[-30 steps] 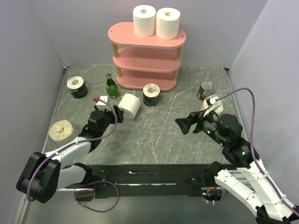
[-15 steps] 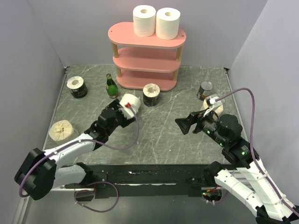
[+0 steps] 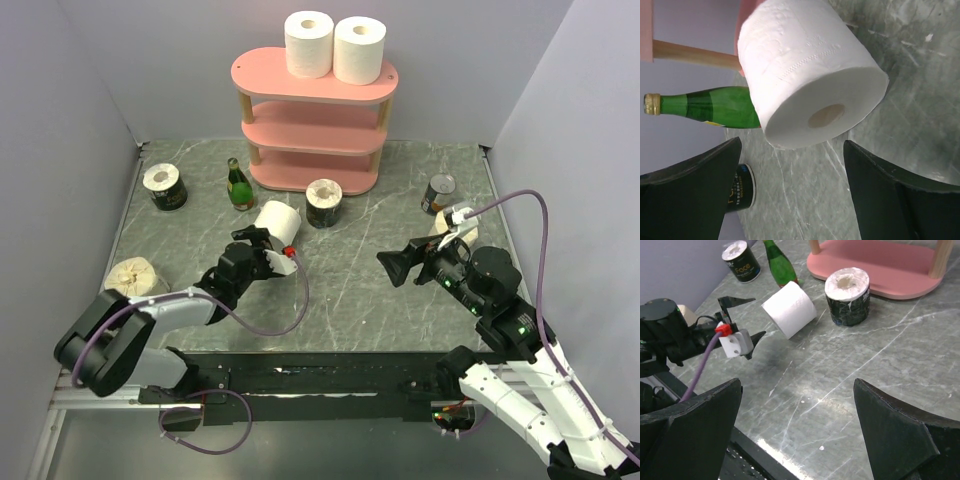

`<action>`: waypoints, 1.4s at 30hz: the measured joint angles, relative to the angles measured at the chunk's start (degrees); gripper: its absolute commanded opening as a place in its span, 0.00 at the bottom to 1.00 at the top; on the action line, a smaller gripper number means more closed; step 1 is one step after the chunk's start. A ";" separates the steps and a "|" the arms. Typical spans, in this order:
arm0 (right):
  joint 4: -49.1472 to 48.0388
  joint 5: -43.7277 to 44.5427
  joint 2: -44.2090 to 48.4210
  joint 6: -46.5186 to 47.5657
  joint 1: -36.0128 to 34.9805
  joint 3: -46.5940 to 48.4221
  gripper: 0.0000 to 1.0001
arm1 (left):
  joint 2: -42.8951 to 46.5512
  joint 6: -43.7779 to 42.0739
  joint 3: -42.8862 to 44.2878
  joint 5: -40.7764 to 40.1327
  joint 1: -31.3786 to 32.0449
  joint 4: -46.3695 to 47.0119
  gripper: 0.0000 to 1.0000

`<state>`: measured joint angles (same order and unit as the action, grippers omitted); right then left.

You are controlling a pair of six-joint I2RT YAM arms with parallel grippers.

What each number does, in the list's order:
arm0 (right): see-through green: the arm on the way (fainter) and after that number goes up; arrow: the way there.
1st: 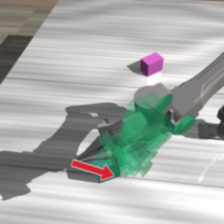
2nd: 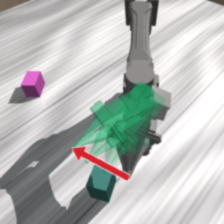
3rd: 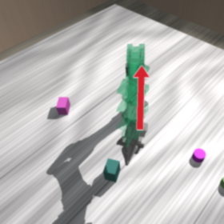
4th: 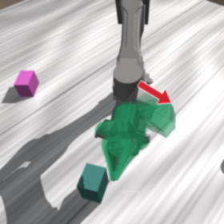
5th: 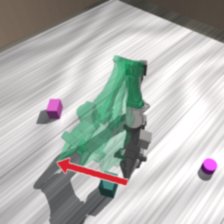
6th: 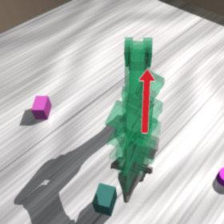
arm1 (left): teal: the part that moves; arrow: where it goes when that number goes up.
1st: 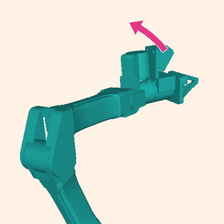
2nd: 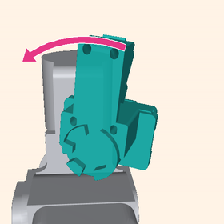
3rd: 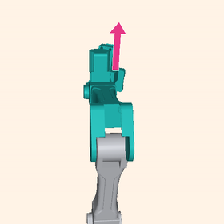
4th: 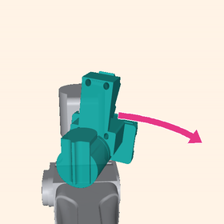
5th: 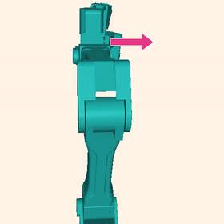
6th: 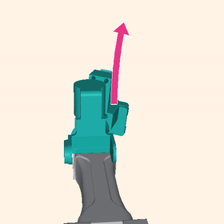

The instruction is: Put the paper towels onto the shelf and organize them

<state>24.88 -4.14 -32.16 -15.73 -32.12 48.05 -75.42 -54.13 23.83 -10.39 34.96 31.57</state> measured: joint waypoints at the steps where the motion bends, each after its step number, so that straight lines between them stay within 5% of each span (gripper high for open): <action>1: 0.00 0.22 0.17 0.22 0.00 0.00 1.00 | -1.11 -0.48 0.02 0.00 -0.26 0.83 0.88; 21: -0.07 3.08 0.07 2.36 0.00 0.00 0.99 | -9.68 -2.14 3.96 2.67 -2.03 7.26 0.76; 31: -0.46 3.23 -0.96 3.06 0.00 0.00 1.00 | -11.85 -1.49 4.44 3.02 -2.14 9.22 0.56; 42: -1.22 3.26 -1.29 3.19 0.00 0.00 1.00 | -11.37 2.73 5.92 2.86 -2.21 7.04 0.55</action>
<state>23.66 -0.89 -33.45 -12.53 -32.12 48.05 -86.78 -51.40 29.76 -7.53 32.75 38.61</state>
